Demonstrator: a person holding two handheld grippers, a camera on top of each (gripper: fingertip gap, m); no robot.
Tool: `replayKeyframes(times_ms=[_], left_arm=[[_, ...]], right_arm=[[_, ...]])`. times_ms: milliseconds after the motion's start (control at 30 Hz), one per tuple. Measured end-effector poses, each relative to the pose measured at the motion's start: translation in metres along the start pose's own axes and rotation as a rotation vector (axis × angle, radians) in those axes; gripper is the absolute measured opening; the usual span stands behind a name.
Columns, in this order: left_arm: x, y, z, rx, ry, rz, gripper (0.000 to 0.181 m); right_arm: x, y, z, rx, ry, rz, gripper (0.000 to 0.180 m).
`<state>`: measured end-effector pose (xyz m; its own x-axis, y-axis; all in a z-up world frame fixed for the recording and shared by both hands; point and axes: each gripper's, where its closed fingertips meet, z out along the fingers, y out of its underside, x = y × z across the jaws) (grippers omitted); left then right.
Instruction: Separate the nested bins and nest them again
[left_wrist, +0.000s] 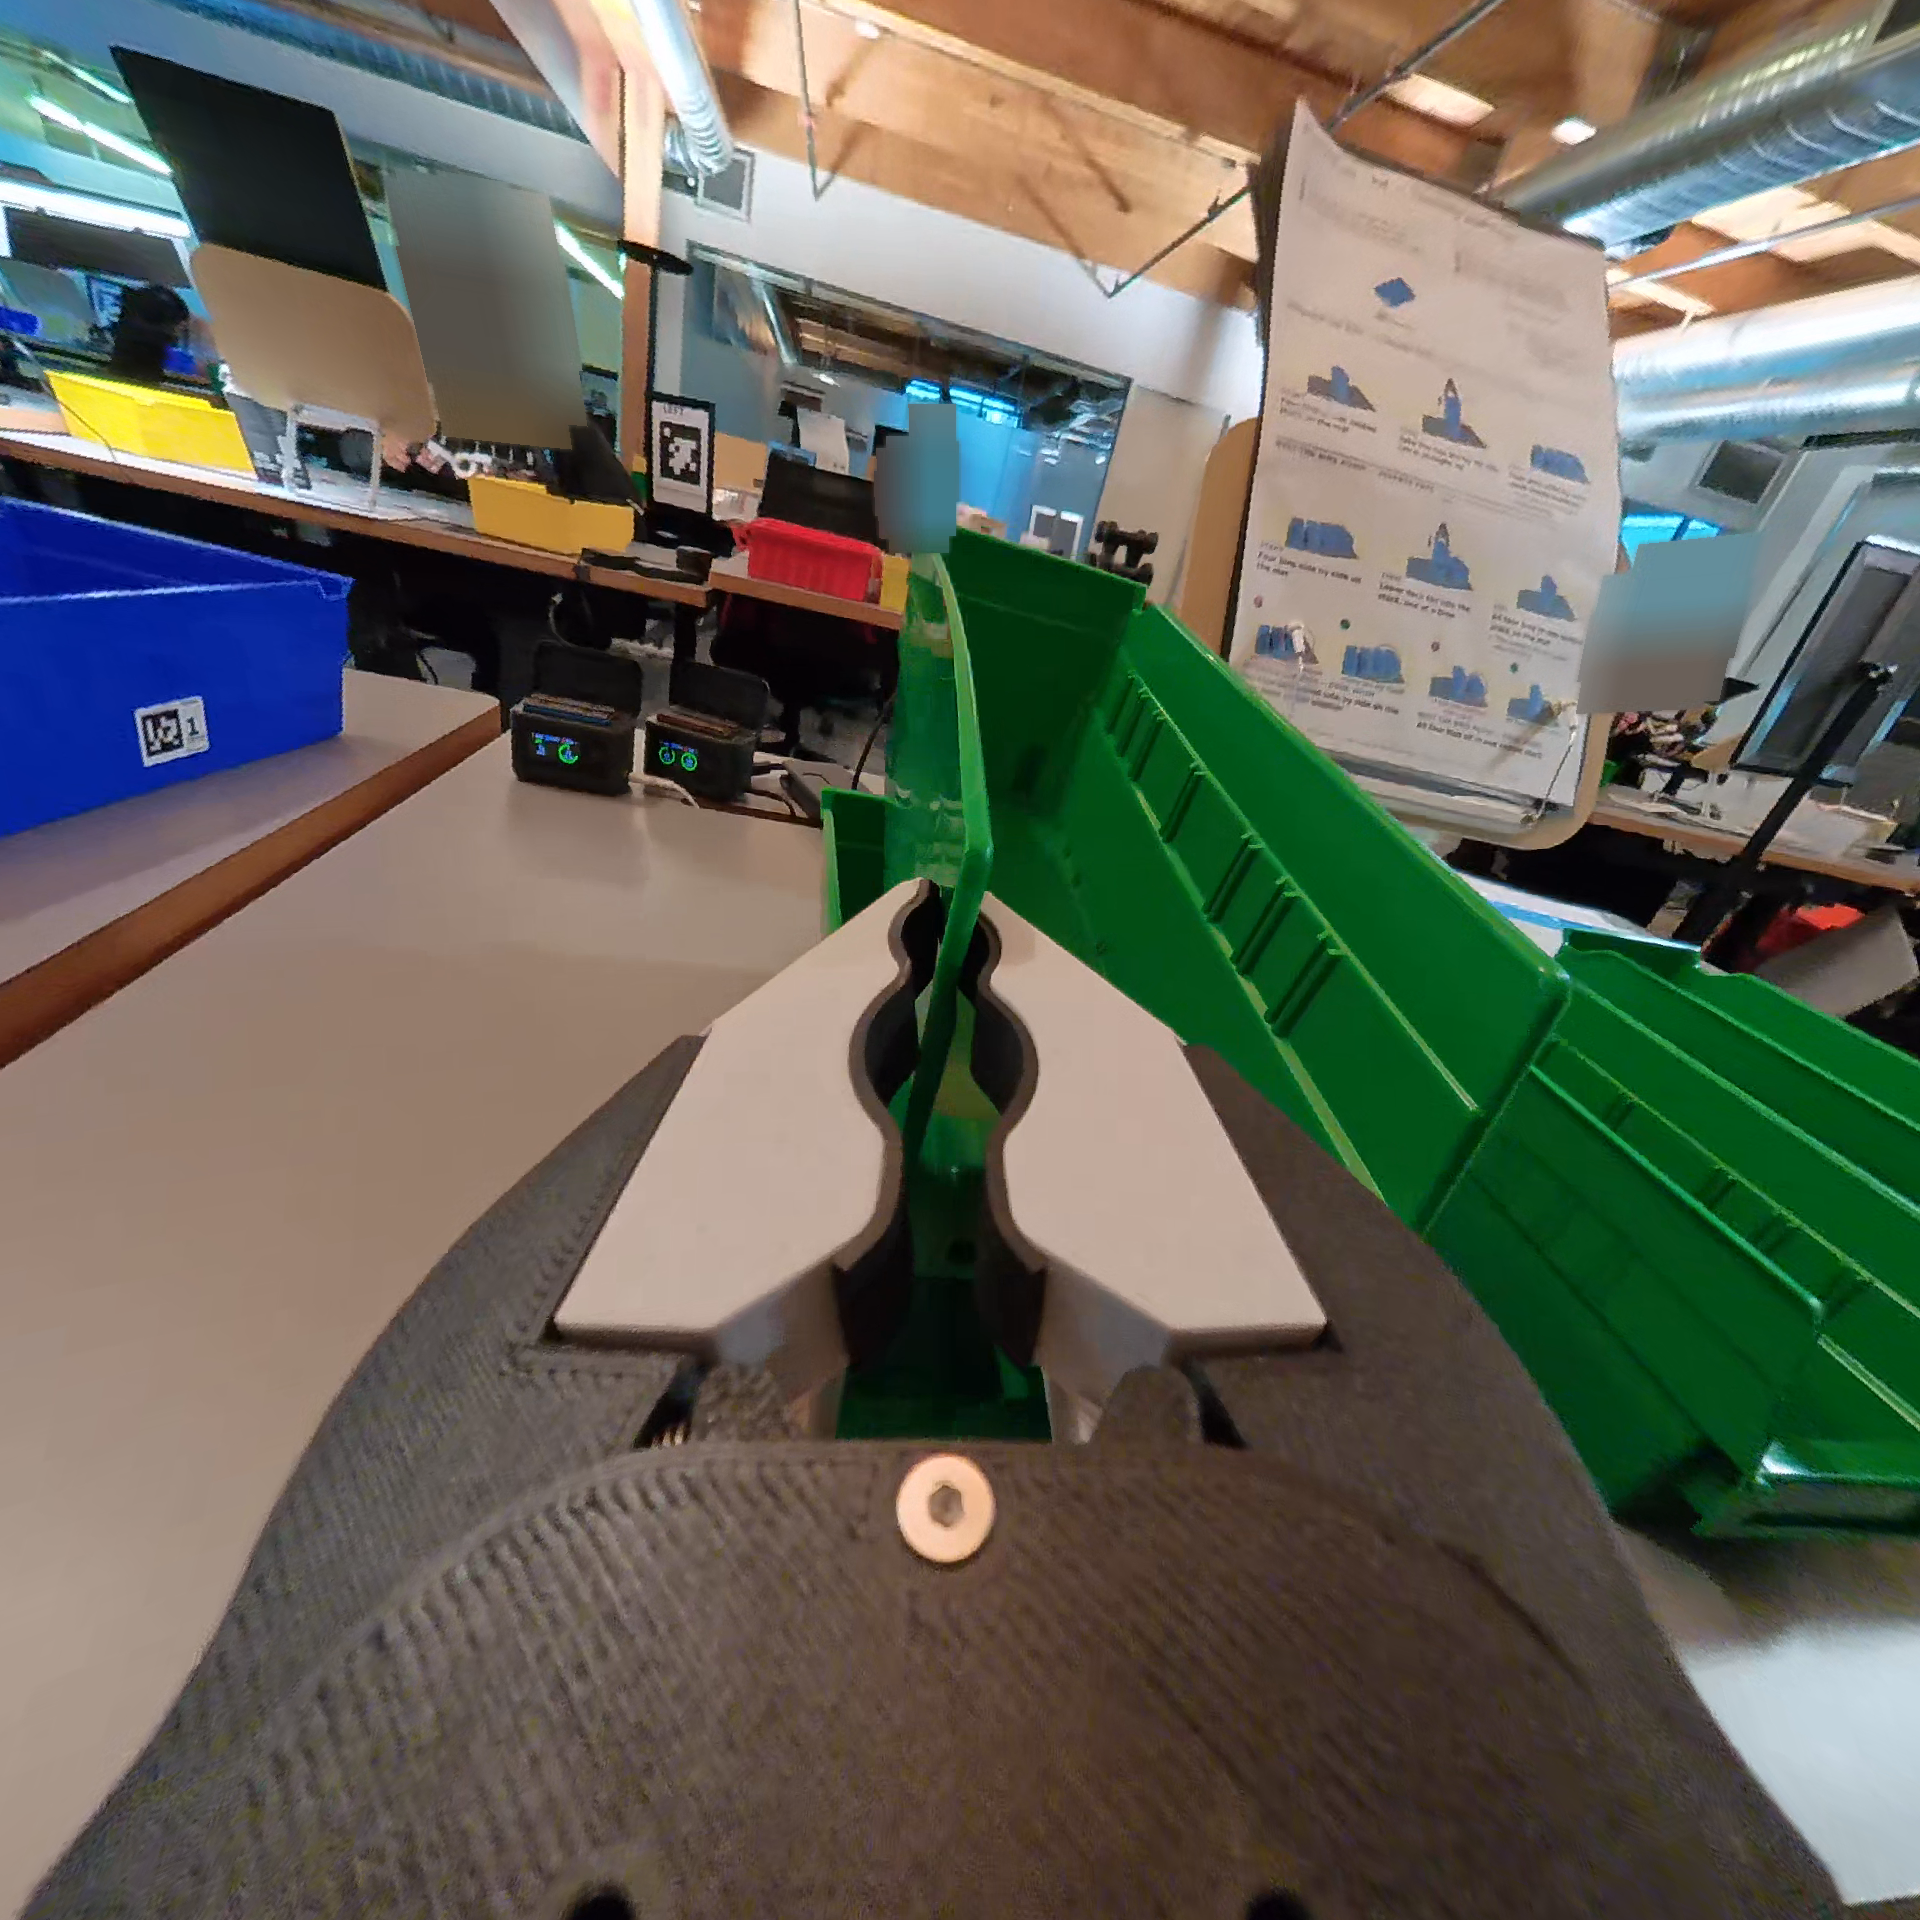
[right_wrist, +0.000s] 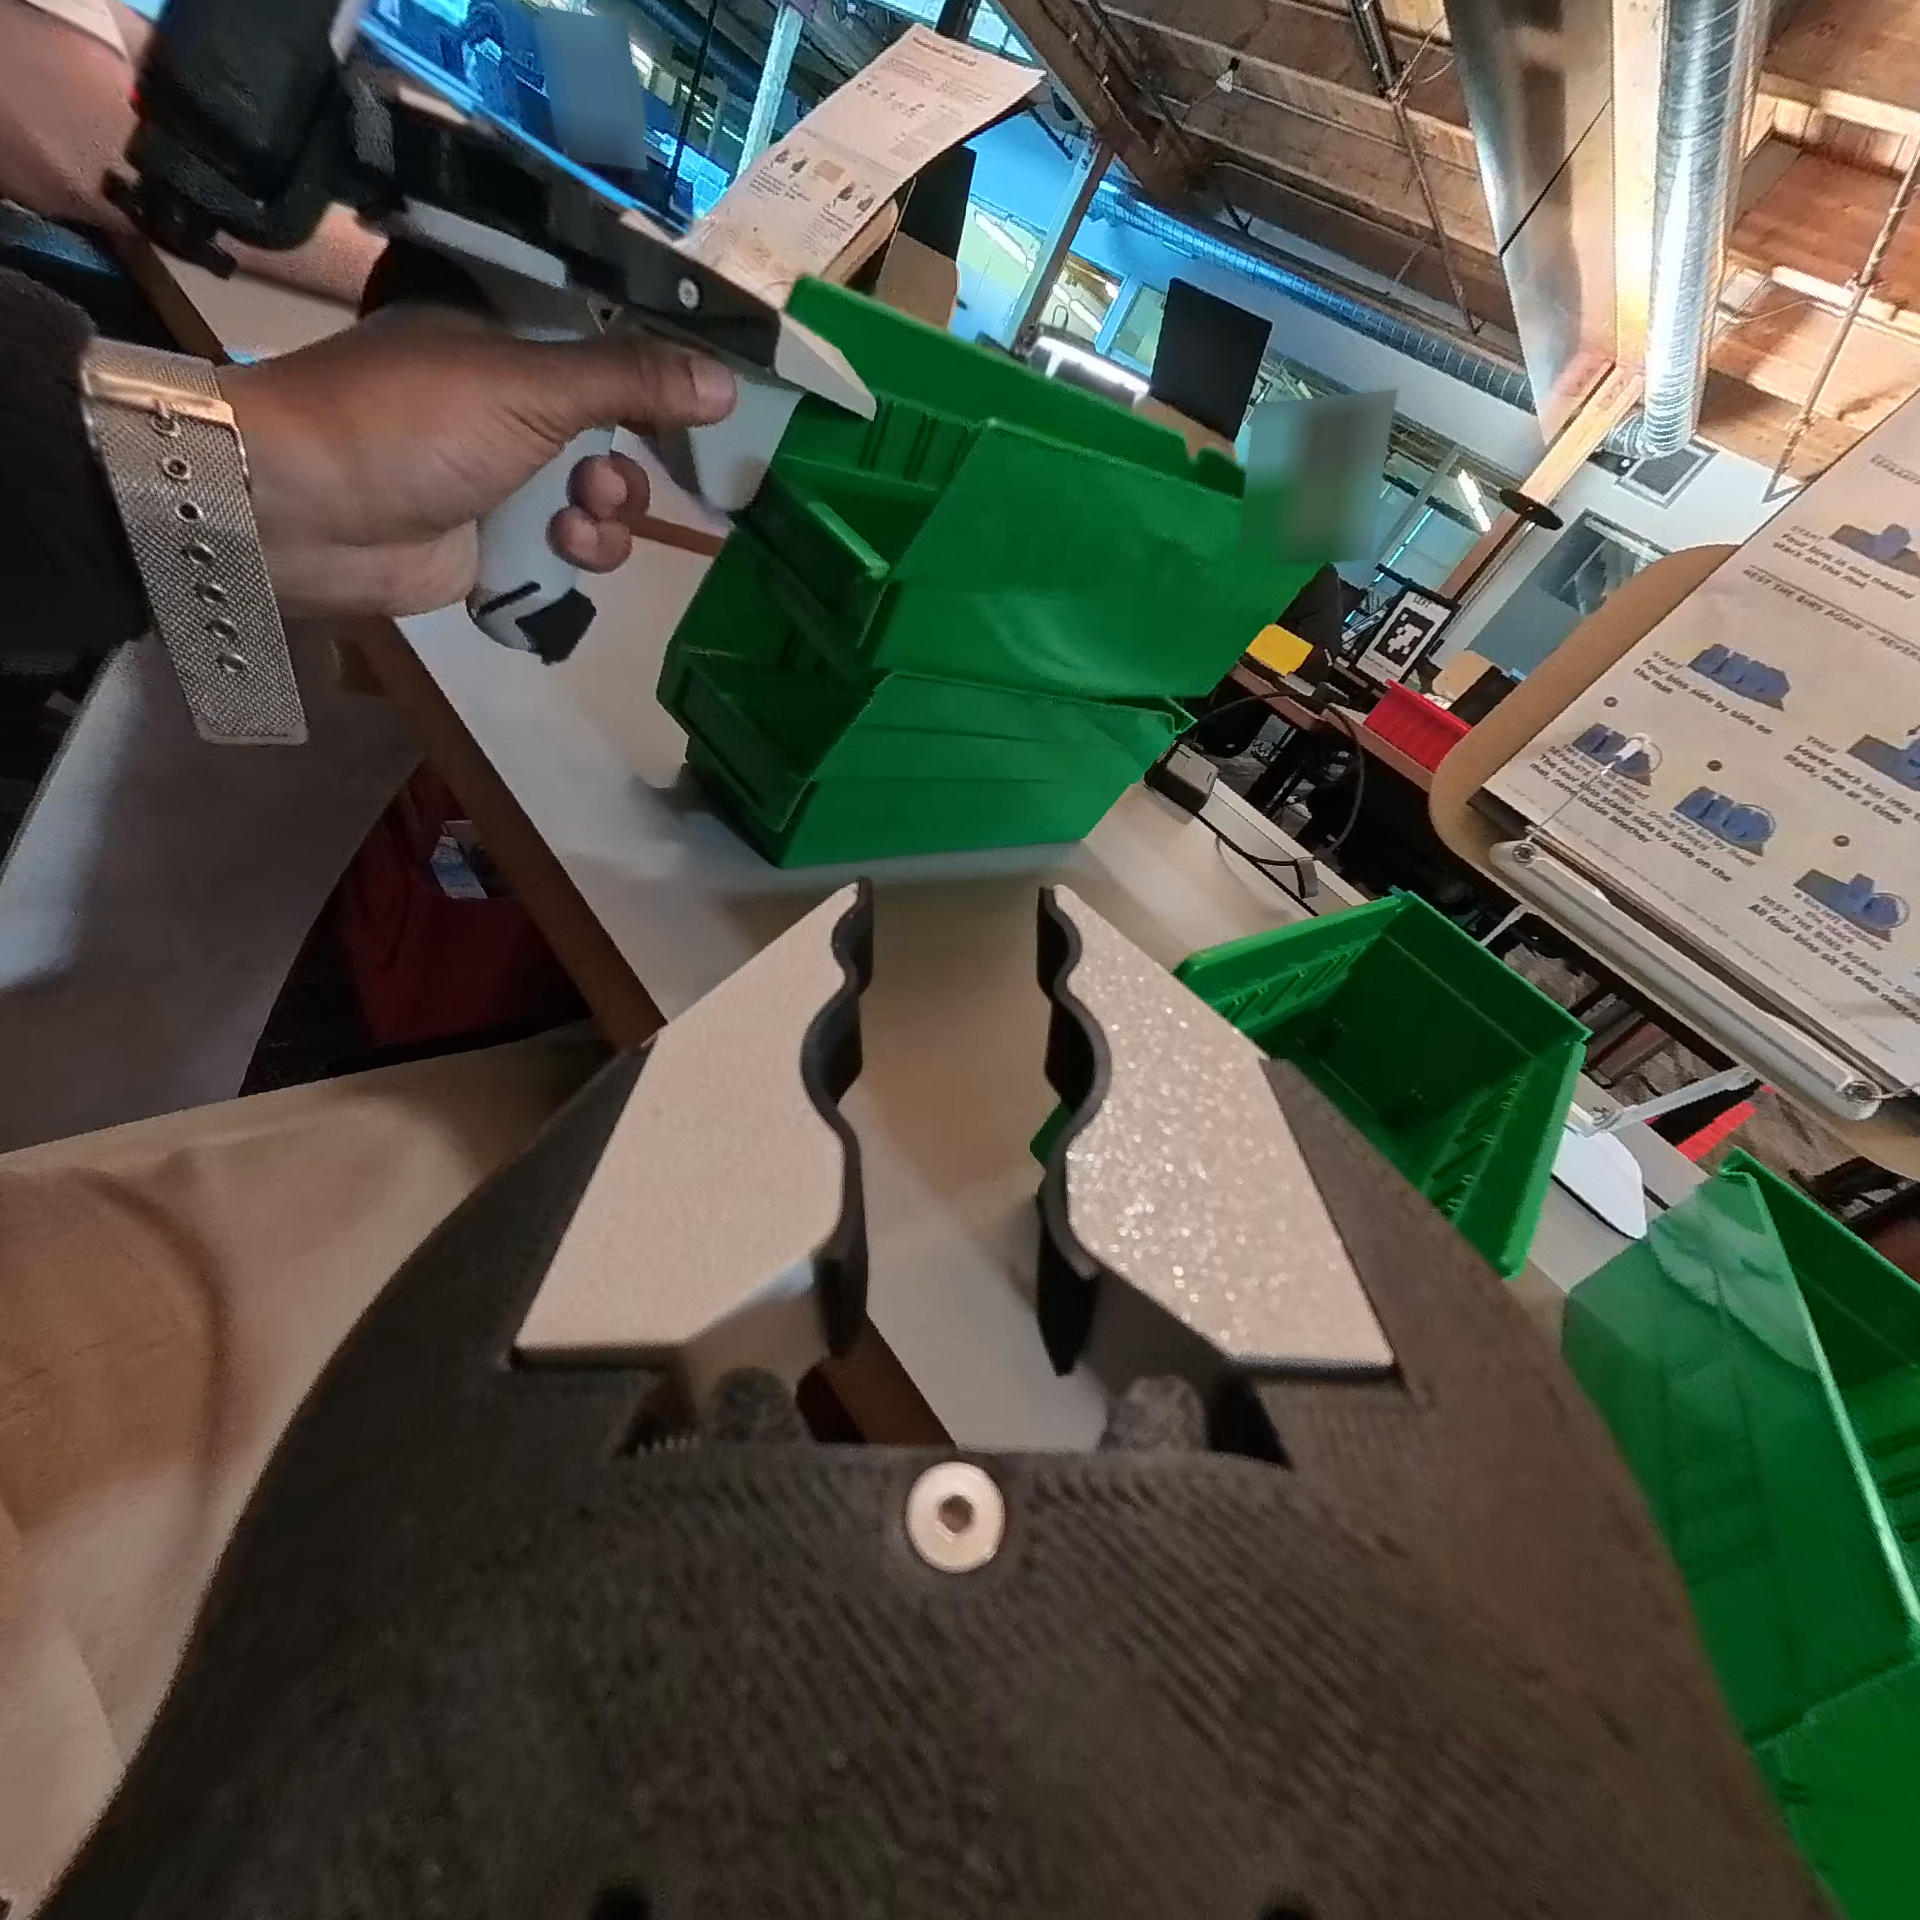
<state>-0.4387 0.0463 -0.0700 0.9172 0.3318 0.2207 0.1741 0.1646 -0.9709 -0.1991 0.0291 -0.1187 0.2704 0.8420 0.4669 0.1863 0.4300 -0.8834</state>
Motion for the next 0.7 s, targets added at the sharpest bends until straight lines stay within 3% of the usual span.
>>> replayKeyframes(times_ms=[233,700], left_arm=[[-0.011,0.023,0.007,-0.041,-0.028,-0.053,0.0],[-0.017,0.034,0.008,-0.044,-0.042,-0.023,0.0]], right_arm=[[-0.001,0.0,0.0,0.002,0.0,-0.01,0.03],[-0.002,-0.001,0.0,0.006,-0.001,-0.026,0.03]])
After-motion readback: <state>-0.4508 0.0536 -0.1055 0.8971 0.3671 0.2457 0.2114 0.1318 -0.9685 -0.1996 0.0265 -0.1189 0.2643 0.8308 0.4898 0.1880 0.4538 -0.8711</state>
